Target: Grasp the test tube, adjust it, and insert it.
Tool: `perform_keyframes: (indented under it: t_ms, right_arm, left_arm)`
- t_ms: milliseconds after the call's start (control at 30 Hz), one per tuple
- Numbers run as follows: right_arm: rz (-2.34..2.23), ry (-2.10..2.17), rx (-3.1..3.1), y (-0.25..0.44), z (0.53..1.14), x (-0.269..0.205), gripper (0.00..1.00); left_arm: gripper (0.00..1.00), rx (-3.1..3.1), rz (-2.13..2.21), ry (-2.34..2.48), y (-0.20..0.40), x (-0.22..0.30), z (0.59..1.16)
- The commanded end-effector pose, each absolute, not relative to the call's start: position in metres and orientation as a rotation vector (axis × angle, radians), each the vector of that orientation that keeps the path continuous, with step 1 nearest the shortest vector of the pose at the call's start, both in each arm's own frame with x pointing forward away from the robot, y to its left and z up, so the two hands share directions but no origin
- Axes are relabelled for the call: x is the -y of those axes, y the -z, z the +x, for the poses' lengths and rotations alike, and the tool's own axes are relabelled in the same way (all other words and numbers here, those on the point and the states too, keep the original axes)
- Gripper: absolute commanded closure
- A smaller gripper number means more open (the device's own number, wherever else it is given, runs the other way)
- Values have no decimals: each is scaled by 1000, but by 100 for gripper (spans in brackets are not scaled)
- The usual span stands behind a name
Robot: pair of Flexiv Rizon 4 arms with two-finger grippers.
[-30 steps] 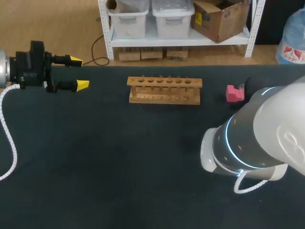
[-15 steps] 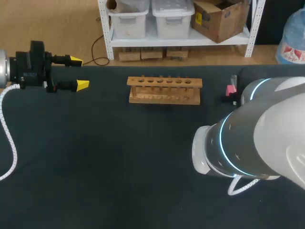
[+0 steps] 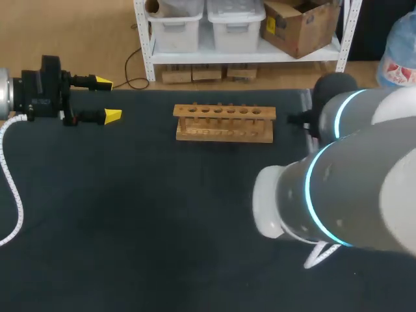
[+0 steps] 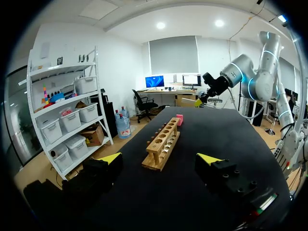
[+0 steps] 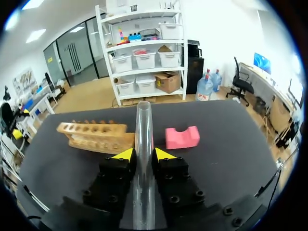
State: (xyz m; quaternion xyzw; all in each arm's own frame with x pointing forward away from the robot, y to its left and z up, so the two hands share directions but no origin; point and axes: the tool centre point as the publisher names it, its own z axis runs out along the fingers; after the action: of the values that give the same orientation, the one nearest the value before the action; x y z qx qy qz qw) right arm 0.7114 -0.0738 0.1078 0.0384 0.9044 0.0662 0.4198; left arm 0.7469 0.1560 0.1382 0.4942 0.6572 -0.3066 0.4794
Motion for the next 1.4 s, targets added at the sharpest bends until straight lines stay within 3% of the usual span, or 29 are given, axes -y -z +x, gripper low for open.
perform_keyframes:
  t_ms: [33, 367, 1400]
  right_arm:
    - [171, -58, -2266, -104, 721, 28, 100]
    - [196, -2, -2272, -96, 714, -21, 100]
    - [103, -45, -2305, -75, 724, -57, 100]
  left_arm:
    - [0, -1597, 1203, 746, -137, -157, 746]
    - [0, -1597, 1203, 746, -137, -157, 746]
    - [0, -1597, 1203, 746, -137, -157, 746]
